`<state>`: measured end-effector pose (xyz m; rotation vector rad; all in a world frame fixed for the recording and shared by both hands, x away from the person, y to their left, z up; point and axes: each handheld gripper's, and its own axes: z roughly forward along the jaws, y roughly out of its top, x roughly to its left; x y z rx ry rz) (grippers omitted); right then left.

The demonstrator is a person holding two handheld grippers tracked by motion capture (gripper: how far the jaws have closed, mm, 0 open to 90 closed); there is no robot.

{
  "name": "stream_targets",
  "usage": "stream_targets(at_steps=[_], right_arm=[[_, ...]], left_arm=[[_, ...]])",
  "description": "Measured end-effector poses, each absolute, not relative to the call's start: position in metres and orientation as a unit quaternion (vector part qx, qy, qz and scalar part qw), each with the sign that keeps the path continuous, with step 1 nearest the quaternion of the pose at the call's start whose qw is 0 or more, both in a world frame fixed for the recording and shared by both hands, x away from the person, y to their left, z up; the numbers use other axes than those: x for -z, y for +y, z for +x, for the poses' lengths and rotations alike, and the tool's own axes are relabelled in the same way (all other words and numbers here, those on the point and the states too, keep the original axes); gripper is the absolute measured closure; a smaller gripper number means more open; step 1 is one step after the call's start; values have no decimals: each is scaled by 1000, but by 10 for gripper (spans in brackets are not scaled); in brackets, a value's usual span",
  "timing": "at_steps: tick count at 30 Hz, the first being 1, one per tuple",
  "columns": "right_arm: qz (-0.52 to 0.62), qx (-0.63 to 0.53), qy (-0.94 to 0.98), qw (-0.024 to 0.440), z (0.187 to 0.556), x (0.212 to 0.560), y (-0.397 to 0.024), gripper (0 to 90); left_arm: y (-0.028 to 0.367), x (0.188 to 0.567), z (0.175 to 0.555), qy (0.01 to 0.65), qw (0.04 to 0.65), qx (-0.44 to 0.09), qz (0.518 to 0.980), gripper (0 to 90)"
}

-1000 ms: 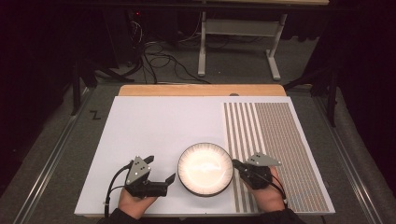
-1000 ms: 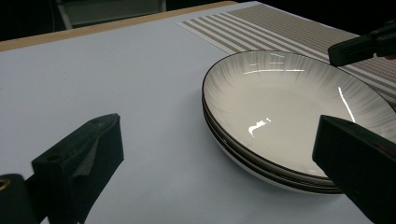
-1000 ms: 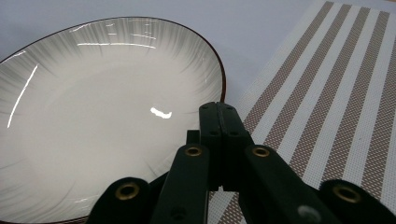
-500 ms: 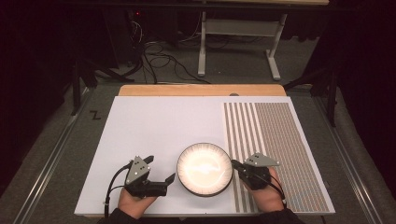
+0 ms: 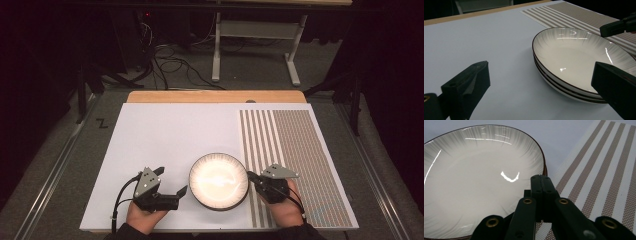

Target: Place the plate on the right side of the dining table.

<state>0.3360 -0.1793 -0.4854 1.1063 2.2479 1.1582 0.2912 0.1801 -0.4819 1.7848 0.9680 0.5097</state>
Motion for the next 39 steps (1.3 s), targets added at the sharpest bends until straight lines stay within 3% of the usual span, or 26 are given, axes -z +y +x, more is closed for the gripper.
stream_targets(at_steps=[39], right_arm=[[372,-408,813,184,335,491,-160,900]], left_arm=[[181,482,291,405,500,-205,737,32]])
